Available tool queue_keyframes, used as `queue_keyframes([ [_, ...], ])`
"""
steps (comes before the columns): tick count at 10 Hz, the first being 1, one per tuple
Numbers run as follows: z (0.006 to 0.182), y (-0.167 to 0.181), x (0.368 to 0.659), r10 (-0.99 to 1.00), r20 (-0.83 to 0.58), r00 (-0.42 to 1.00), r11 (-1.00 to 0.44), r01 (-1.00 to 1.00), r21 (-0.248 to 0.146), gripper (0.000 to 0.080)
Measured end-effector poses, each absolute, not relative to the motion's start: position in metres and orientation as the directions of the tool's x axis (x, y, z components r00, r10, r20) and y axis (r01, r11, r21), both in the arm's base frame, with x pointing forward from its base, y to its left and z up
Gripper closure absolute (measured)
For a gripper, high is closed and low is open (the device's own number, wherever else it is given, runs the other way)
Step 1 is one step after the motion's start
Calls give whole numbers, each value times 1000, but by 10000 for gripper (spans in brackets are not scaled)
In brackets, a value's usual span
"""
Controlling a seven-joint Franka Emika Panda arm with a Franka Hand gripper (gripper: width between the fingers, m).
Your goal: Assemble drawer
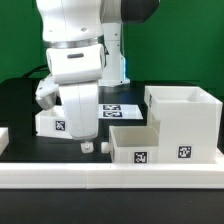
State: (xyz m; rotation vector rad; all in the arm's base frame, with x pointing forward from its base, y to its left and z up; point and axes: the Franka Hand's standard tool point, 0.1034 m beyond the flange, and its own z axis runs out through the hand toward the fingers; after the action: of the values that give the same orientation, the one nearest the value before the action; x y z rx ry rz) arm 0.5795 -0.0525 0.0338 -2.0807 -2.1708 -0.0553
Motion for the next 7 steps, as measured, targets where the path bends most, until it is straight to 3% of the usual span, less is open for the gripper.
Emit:
queue_keyframes([
  [3, 23, -34, 568, 990, 124, -62, 72, 994, -81, 151],
  [7, 25, -22, 569, 988, 130, -85, 96, 993, -75, 151],
])
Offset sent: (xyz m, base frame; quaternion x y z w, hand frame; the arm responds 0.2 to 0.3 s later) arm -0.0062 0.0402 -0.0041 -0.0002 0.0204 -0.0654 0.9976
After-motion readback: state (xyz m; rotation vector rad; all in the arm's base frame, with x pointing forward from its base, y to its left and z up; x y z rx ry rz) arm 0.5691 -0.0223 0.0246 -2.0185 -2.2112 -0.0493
